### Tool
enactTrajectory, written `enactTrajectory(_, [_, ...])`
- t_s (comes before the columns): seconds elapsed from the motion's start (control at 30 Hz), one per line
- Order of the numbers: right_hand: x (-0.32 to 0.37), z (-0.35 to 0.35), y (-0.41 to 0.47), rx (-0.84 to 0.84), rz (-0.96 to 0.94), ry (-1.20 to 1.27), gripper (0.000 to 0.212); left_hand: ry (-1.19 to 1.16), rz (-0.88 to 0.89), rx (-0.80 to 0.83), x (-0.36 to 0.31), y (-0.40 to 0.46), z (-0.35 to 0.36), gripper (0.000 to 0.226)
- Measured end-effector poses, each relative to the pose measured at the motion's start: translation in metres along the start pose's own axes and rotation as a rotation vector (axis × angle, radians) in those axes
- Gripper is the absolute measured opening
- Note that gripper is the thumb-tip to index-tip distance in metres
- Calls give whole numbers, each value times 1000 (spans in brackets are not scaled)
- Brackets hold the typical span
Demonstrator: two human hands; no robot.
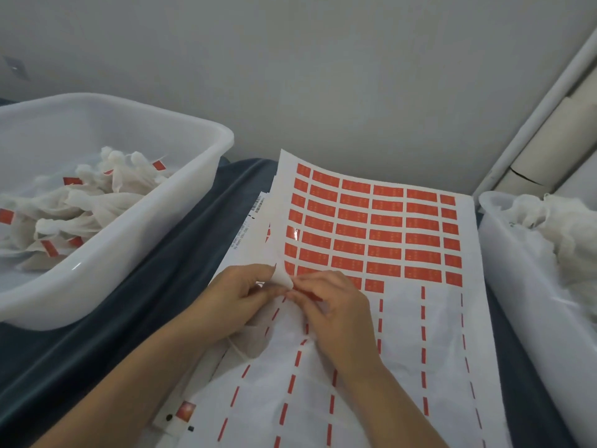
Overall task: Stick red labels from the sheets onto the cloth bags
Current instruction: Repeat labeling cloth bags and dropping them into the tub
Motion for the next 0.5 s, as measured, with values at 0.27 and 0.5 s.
enactTrajectory(0.27, [4, -3, -2, -29, -84, -105, 41, 177, 142, -56, 3, -5, 0, 20])
enactTrajectory(0.5, [-2, -3, -3, 2, -55, -44, 33, 148, 97, -40, -3, -3, -2, 21])
Point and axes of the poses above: each hand's wrist, its own y-axis towards the middle knuckle, its own z-axis out of the palm, x = y × z, the point moved 1 cm from there along y, towards the middle knuckle, and after that the axes turned 1 degree about z, right-handed, at the moved point
